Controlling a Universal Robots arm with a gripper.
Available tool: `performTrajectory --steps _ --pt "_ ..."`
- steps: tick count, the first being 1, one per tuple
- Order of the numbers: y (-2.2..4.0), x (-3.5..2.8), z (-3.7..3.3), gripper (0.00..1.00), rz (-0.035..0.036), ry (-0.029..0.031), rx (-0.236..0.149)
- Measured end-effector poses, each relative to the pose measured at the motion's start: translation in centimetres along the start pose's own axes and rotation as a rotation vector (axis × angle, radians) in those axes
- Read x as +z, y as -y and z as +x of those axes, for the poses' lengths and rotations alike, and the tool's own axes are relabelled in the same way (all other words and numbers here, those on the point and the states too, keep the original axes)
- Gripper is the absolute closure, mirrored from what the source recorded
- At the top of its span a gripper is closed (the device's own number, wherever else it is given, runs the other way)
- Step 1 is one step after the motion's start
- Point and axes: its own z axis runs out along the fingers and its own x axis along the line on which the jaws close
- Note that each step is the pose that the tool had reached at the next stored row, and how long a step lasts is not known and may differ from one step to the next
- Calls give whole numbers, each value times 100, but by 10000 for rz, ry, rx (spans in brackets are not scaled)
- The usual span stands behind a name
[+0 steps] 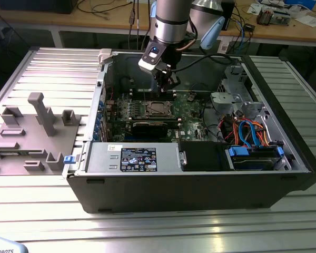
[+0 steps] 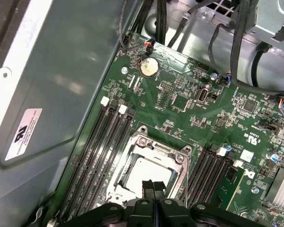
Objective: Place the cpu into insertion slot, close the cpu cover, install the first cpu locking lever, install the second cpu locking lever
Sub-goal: 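Install the first cpu locking lever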
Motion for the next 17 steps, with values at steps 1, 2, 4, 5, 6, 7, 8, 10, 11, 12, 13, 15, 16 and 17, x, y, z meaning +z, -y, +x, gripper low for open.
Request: performTrajectory --steps 1,2,4,5,6,7,8,10,11,12,13,15,16,17 --pt "0 0 0 89 -1 1 -44" --pt "0 0 0 89 -1 3 -85" --pt "0 0 0 89 -3 5 -165" --pt "0 0 0 89 -4 7 -210" --pt "0 0 0 89 -4 8 -243" --pt "0 0 0 89 -5 9 -278" --pt "0 0 0 89 -6 10 -318" --pt "0 0 0 89 -8 13 -433" --pt "0 0 0 89 -8 15 -468" --pt "0 0 0 89 -9 16 -505" --pt "0 0 0 89 -10 18 -556" --pt "0 0 0 89 -11 20 -633" --pt "0 0 0 89 -11 22 -675" --pt "0 0 0 89 -13 23 -720"
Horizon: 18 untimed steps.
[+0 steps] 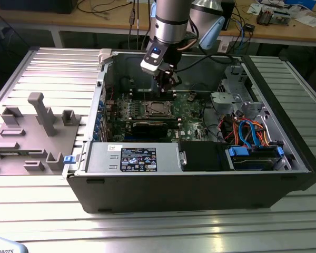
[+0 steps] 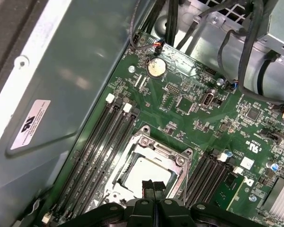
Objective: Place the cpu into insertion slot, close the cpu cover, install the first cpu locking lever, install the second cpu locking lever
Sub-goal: 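Install the first cpu locking lever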
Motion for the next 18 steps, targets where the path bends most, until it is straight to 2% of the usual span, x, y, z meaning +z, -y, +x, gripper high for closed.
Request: performTrajectory --steps 18 --pt "0 0 0 89 -17 28 -890"
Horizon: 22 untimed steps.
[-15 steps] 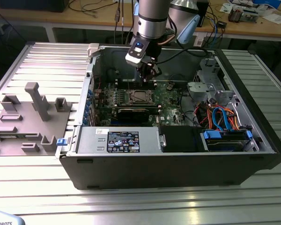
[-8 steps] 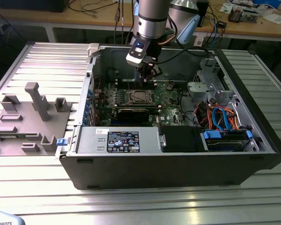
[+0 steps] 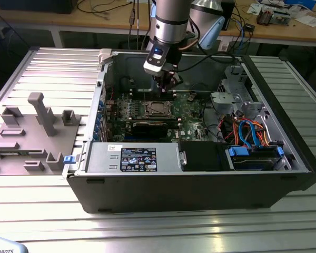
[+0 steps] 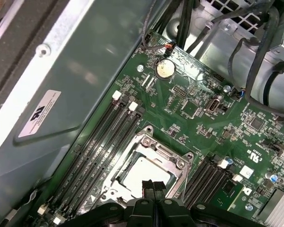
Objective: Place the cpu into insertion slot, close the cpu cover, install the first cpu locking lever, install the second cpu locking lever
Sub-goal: 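Install the first cpu locking lever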
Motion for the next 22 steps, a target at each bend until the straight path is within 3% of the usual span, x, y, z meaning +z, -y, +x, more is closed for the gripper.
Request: performTrajectory --steps 10,22 --pt "0 0 0 89 -7 14 -428" --pt "0 0 0 89 -11 21 -662"
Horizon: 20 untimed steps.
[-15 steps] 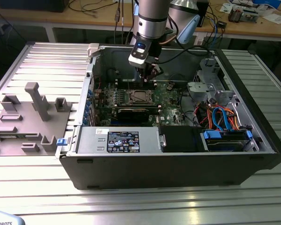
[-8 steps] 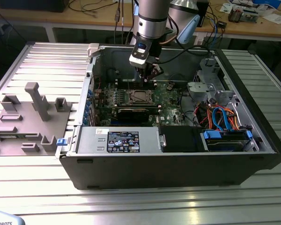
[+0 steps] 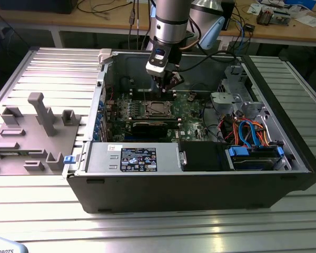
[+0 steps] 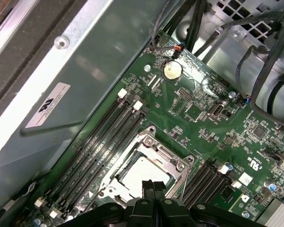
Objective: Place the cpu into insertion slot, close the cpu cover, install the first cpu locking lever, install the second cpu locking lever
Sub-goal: 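Install the first cpu locking lever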
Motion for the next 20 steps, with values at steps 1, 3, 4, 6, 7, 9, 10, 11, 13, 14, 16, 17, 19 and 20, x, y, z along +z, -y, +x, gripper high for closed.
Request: performTrajectory --steps 1,3,4,6,7,9,10,11,13,14,16,17,19,20 --pt "0 0 0 89 0 1 -15" --pt "0 0 0 89 -1 1 -59" --pt "0 0 0 89 -1 3 -78" --pt "0 0 0 89 -2 4 -126" --pt "0 0 0 89 -2 5 -150" --pt "0 0 0 89 -4 7 -211" --pt "0 0 0 89 -4 8 -230" --pt "0 0 0 89 -4 9 -264" --pt "0 0 0 89 -5 10 -307" --pt "0 0 0 89 -6 11 -348" --pt "0 0 0 89 -7 13 -400" --pt "0 0 0 89 -8 14 -431" --pt "0 0 0 89 -9 16 -493" --pt "0 0 0 89 -9 17 -516"
